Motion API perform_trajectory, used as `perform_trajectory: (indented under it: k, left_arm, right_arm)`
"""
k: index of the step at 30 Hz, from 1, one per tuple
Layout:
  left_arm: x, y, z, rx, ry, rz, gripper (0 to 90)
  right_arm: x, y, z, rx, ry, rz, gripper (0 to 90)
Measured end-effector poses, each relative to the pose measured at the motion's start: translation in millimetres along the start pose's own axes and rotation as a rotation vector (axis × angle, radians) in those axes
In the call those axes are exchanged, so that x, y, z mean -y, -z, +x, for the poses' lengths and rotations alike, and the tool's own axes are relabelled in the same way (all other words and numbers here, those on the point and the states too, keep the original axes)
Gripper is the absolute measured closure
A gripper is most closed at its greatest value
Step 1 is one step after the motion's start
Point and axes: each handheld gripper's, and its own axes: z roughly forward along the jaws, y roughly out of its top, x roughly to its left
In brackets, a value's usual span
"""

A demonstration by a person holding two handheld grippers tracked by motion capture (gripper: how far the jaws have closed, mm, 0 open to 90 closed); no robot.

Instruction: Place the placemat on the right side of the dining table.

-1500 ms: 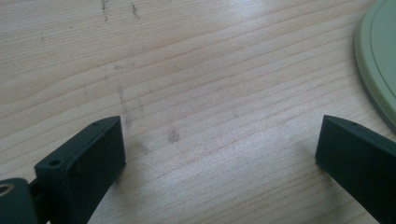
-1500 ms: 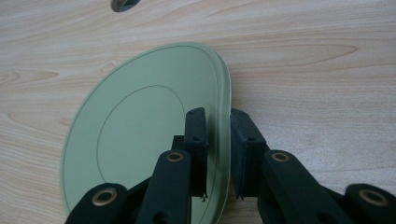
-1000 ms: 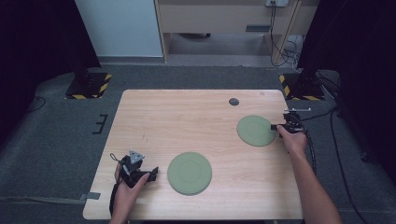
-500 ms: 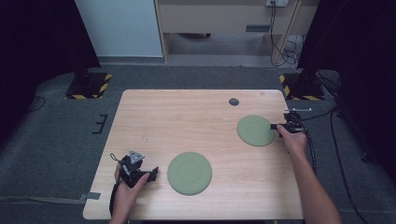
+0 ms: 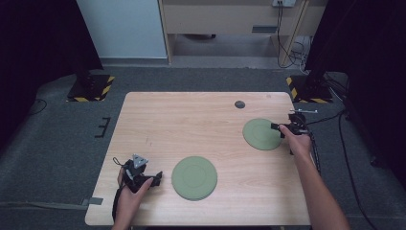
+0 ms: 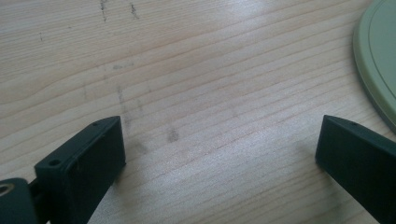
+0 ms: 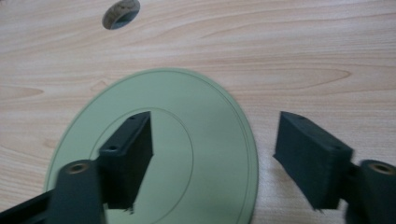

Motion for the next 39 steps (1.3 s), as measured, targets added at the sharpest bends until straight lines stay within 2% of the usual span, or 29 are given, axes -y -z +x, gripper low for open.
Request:
perform_trajectory:
  k: [1,2,4,8,18,25,26,30,39]
  left_arm:
    - [0.0,0.0,0.0,0.0,0.0,0.0,0.8]
    - [0.0,0.0,0.0,0.0,0.0,0.0,0.8]
    - [0.0,0.0,0.1,0.001,-0.001,0.0,0.8]
    - [0.0,0.0,0.2,0.003,-0.003,0.001,0.8]
    - [0.4,0.4,-0.2,0.004,-0.006,0.0,0.9]
    - [0.6,0.8,-0.6,0.008,-0.011,0.001,0.8]
    - [0.7,0.8,-0.6,0.009,-0.011,0.001,0.8]
    - [0.8,0.9,-0.8,0.011,-0.013,0.001,0.8]
    - [1.0,1.0,-0.9,0.014,-0.015,0.001,0.8]
  right_arm:
    - [-0.3,-0.4,0.3,-0.01,-0.013,-0.001,20.6]
    - [-0.9,-1.7,0.9,-0.044,-0.05,0.008,13.5]
    - [-1.3,-1.9,2.0,-0.047,-0.052,0.011,11.9]
    - [-3.0,2.3,11.2,-0.026,-0.009,0.01,9.0]
    - [-9.9,19.9,25.4,-0.035,0.022,-0.017,7.7]
    - [-13.2,30.2,33.3,-0.023,0.043,-0.081,11.0]
    - [-12.8,32.1,36.3,-0.02,0.059,-0.088,11.7]
    - [-10.4,35.3,43.1,-0.035,0.076,-0.088,11.6]
    - [-0.2,41.5,64.2,-0.043,0.169,-0.068,10.9]
